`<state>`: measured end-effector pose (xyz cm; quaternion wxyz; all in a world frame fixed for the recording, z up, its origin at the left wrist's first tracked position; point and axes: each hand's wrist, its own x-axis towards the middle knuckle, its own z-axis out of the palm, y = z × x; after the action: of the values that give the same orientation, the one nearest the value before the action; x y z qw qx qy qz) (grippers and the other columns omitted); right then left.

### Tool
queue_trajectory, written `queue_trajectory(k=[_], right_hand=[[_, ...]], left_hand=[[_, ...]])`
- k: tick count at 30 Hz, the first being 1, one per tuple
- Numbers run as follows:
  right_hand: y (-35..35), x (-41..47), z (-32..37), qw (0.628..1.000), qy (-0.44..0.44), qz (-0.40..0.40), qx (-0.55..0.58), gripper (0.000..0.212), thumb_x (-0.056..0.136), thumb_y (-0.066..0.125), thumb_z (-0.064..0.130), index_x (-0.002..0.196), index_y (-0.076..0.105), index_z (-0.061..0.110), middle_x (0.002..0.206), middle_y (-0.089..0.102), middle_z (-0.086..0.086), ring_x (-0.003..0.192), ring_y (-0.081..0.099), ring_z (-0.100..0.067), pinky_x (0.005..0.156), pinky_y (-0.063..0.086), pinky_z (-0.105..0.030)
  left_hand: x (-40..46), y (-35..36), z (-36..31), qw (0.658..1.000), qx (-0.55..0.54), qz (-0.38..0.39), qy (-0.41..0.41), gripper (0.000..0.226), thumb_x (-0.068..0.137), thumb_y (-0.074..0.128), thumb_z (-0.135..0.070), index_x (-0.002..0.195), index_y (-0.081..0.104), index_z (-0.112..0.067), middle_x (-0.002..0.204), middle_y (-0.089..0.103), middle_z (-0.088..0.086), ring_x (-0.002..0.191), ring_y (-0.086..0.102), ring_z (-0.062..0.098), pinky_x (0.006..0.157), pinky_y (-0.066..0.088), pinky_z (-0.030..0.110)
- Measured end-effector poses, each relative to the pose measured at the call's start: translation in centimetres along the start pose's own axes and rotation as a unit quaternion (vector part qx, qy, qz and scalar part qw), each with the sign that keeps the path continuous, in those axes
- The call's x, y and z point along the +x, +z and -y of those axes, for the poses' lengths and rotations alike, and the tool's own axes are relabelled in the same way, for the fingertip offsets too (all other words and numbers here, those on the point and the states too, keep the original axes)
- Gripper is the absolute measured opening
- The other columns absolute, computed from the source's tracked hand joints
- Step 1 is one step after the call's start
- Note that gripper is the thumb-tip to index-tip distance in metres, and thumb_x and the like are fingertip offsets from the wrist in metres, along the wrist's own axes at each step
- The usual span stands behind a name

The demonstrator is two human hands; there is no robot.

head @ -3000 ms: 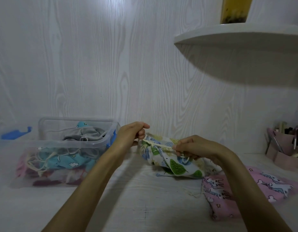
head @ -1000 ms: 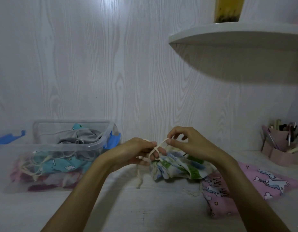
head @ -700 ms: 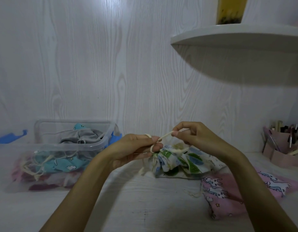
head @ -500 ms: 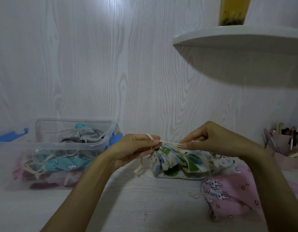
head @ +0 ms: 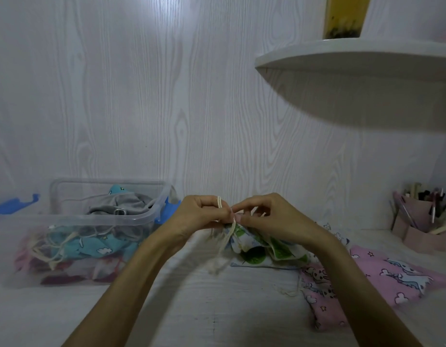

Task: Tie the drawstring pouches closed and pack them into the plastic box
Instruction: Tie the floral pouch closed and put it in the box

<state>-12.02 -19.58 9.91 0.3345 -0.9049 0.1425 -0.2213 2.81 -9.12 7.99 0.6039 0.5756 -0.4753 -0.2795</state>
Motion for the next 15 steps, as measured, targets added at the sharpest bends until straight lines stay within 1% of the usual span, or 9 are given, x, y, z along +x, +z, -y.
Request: queue_trajectory(k=[5, 8, 10, 12, 15], right_hand=[[1.0, 0.4, -0.5, 0.998, -0.01, -0.055, 0.04, 0.007, 0.076, 0.074, 0.024, 0.079, 0.074, 0.03, 0.072, 0.067, -0.007, 0.056, 0.055, -0.01, 0.057, 0.047, -0.022], [1.3, 0.5, -0.7, 0.995, -0.012, -0.076, 0.067, 0.006, 0.077, 0.072, 0.017, 0.077, 0.074, 0.023, 0.069, 0.066, -0.009, 0.058, 0.054, -0.012, 0.059, 0.045, -0.023], [1.3, 0.5, -0.7, 0.993, -0.005, -0.073, 0.097, 0.005, 0.078, 0.072, 0.013, 0.077, 0.074, 0.017, 0.064, 0.066, -0.004, 0.055, 0.054, -0.008, 0.057, 0.044, -0.019], [1.3, 0.5, -0.7, 0.992, -0.001, -0.064, 0.107, 0.003, 0.078, 0.072, 0.013, 0.078, 0.074, 0.014, 0.064, 0.066, -0.003, 0.054, 0.053, -0.006, 0.056, 0.044, -0.018], [1.2, 0.5, -0.6, 0.992, -0.007, -0.066, 0.106, 0.004, 0.078, 0.074, 0.017, 0.081, 0.075, 0.015, 0.071, 0.068, -0.014, 0.06, 0.056, -0.014, 0.06, 0.046, -0.022]], left_hand=[[-0.1, 0.2, 0.1, 0.996, 0.056, -0.021, 0.071, 0.029, 0.071, 0.068, 0.013, 0.059, 0.068, -0.013, 0.062, 0.07, 0.004, 0.062, 0.068, 0.012, 0.065, 0.057, 0.02], [-0.3, 0.6, -0.1, 0.985, 0.09, -0.069, 0.133, 0.027, 0.066, 0.07, 0.015, 0.06, 0.066, -0.011, 0.057, 0.067, -0.002, 0.057, 0.065, 0.008, 0.058, 0.054, 0.017], [-0.5, 0.6, -0.2, 0.975, 0.103, -0.105, 0.165, 0.021, 0.064, 0.075, 0.01, 0.064, 0.066, -0.009, 0.059, 0.068, -0.001, 0.058, 0.065, 0.008, 0.057, 0.052, 0.016], [-0.6, 0.6, -0.1, 0.969, 0.108, -0.137, 0.174, 0.019, 0.063, 0.078, 0.006, 0.07, 0.069, -0.009, 0.065, 0.072, 0.001, 0.062, 0.069, 0.011, 0.059, 0.053, 0.017], [-0.7, 0.5, 0.3, 0.967, 0.105, -0.165, 0.167, 0.019, 0.067, 0.079, 0.0, 0.08, 0.074, -0.013, 0.07, 0.074, 0.002, 0.067, 0.072, 0.013, 0.064, 0.056, 0.02]])
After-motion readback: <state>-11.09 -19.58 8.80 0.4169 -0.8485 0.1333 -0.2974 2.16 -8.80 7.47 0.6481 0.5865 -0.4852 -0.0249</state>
